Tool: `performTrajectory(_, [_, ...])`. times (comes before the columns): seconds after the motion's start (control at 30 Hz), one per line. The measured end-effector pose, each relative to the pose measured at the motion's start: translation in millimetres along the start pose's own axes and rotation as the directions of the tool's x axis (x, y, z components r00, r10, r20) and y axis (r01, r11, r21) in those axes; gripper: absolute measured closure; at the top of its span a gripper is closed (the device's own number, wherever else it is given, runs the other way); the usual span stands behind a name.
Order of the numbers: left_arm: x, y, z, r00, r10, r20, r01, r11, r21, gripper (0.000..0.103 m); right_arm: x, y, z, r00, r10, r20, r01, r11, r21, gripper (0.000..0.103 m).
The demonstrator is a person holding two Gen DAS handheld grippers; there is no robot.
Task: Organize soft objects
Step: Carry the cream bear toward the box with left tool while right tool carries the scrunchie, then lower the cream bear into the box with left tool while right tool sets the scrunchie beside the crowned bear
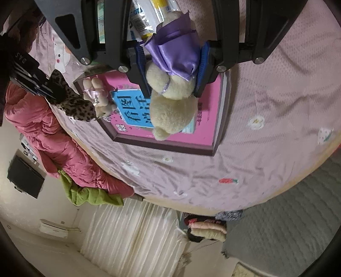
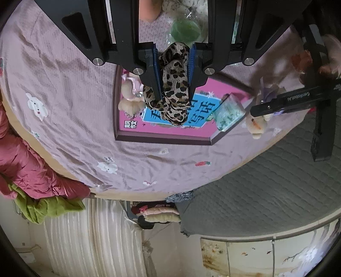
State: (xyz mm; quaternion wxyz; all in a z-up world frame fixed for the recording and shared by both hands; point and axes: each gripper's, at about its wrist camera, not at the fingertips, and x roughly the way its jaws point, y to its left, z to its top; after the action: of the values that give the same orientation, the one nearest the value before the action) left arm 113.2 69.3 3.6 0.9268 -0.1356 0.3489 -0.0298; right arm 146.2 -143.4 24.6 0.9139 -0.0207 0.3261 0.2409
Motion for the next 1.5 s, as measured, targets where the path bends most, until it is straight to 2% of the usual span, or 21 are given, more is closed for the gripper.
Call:
performTrajectory(0.27, [6, -10, 4, 1.000, -0.021, 0.009, 0.020, 0.999, 0.030, 0.063, 4, -5, 5, 1.000, -0.006, 0.011, 0.006, 1.000, 0.026, 0.082])
performTrajectory(0.63, [24, -18, 6, 0.999, -0.042, -0.016, 0.043, 0.998, 0.054, 0.063, 16, -6, 13, 1.000, -0.001, 0.013, 0.000, 0.999, 0.033, 0.082])
performTrajectory(1.23, [69, -30, 12, 0.997, -0.026, -0.070, 0.033, 0.994, 0.106, 0.063, 33, -13, 17, 1.000, 0.000, -0.009, 0.000, 0.998, 0.063, 0.081])
performTrajectory(1.5, [79, -19, 14, 0.996, 0.006, -0.092, 0.001, 0.997, 0.081, 0.063, 49, -6, 16, 1.000, -0.002, -0.030, 0.003, 1.000, 0.031, 0.081])
